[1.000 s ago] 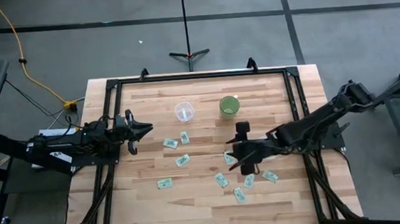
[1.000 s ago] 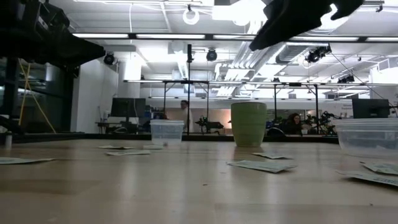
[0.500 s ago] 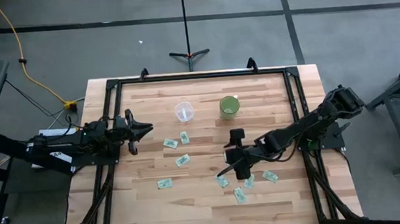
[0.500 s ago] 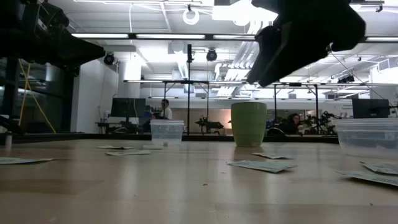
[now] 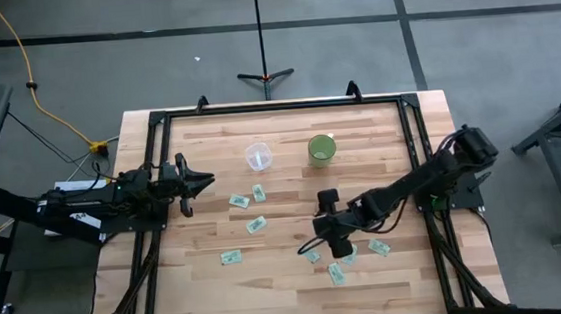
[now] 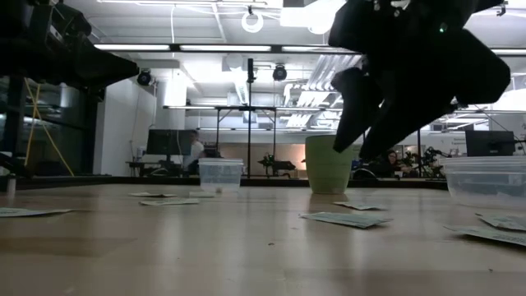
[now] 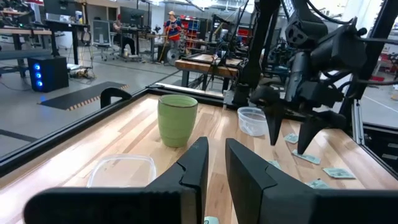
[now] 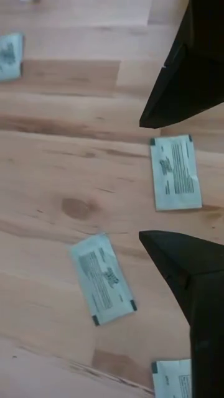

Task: Pick and place items into bin
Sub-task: Put the white sweetener packet into the right transparent bin

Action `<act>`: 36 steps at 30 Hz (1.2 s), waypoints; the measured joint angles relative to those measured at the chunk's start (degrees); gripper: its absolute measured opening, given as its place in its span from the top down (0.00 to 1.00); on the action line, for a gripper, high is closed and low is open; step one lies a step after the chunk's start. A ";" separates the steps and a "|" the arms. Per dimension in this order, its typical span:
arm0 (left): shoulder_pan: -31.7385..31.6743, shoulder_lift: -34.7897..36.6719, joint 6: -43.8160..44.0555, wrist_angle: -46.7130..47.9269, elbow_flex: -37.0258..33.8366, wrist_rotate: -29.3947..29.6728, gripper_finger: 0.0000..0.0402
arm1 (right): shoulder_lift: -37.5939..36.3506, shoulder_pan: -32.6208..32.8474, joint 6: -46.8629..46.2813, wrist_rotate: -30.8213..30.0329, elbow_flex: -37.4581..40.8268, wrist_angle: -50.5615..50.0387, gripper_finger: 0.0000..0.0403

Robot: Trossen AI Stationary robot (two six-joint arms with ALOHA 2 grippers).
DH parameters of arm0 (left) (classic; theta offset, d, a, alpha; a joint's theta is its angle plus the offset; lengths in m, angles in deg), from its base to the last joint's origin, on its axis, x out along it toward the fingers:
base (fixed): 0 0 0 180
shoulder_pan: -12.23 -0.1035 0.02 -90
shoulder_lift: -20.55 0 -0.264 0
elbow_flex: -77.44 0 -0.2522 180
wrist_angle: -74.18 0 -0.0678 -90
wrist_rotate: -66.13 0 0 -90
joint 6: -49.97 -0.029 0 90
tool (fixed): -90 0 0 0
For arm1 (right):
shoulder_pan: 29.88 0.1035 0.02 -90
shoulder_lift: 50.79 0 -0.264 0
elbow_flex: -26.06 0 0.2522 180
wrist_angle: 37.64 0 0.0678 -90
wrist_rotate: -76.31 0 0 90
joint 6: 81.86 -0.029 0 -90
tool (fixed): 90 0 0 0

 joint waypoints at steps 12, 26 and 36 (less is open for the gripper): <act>0.00 0.00 0.00 0.00 0.00 -0.02 0.77 | 2.47 -4.65 0.25 8.02 0.00 -0.64 0.32; 0.00 0.00 0.00 -0.02 0.00 -0.04 0.77 | 7.46 -5.24 4.45 8.75 0.13 -0.68 0.32; 0.00 0.00 0.01 -0.02 0.00 -0.06 0.77 | 7.89 -7.89 4.59 13.63 0.07 -1.02 0.32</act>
